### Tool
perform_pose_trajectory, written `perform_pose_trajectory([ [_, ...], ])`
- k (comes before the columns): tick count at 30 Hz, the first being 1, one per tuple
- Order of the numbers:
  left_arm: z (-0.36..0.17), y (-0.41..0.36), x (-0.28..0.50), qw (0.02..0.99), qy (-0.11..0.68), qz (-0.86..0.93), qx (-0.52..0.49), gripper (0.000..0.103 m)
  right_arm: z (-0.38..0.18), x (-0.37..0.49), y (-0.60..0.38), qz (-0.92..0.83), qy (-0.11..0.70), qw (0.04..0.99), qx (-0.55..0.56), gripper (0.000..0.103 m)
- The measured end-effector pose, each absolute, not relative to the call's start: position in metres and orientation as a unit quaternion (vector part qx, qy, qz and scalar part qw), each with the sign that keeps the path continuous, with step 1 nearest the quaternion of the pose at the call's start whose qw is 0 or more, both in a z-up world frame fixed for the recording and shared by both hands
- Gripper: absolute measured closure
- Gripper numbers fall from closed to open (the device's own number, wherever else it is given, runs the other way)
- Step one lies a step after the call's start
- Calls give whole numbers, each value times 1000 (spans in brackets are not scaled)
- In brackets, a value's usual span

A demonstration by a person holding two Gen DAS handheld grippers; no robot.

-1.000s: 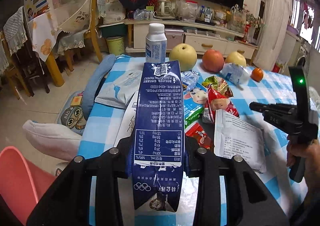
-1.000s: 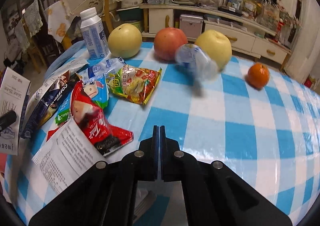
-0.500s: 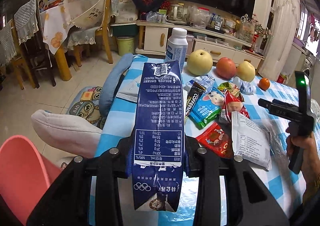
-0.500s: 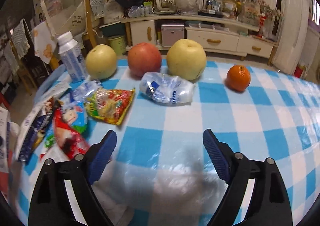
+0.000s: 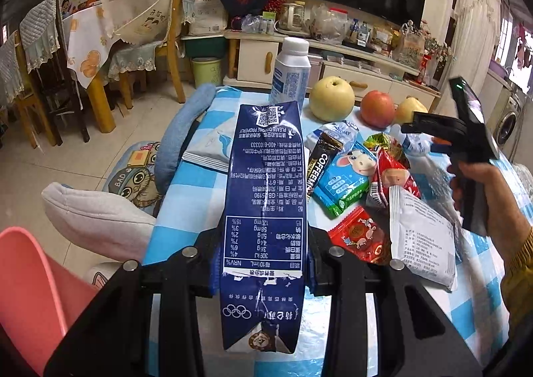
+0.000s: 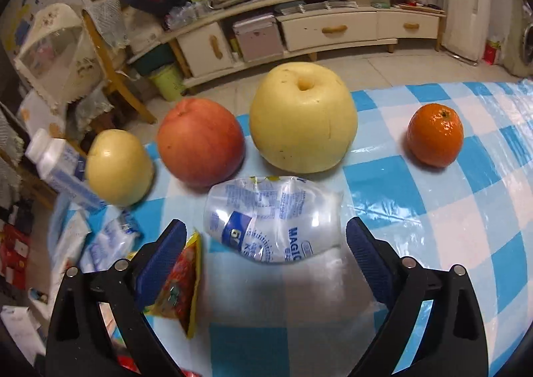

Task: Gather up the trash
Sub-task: 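Lift the milk carton with the left tool while the right tool lifts the yogurt bottle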

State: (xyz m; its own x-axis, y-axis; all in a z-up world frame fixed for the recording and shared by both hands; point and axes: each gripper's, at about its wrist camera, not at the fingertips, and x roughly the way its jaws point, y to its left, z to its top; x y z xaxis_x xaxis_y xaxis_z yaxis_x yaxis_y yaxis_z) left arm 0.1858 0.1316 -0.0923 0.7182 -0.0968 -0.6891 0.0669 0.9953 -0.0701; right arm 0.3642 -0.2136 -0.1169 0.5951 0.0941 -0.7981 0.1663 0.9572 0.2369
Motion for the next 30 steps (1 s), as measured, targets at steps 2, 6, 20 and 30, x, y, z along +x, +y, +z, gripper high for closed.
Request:
perform_pose_trajectory([
  [2,-93,131,187,926,373,-46,-17,65,-123,374,-207,-37,460,877,131,7],
  [6,-93,131,188,926,373,-48,-23,65,-134,382,-205,-60,460,876,130,7],
  [20,-97,132,185,915,391,-81,-51,65,-124,317,-199,-18,433,897,90,12],
  [30,-111,121,181,904,411,-103,-61,67,-109,216,-198,14,416,904,99,12],
])
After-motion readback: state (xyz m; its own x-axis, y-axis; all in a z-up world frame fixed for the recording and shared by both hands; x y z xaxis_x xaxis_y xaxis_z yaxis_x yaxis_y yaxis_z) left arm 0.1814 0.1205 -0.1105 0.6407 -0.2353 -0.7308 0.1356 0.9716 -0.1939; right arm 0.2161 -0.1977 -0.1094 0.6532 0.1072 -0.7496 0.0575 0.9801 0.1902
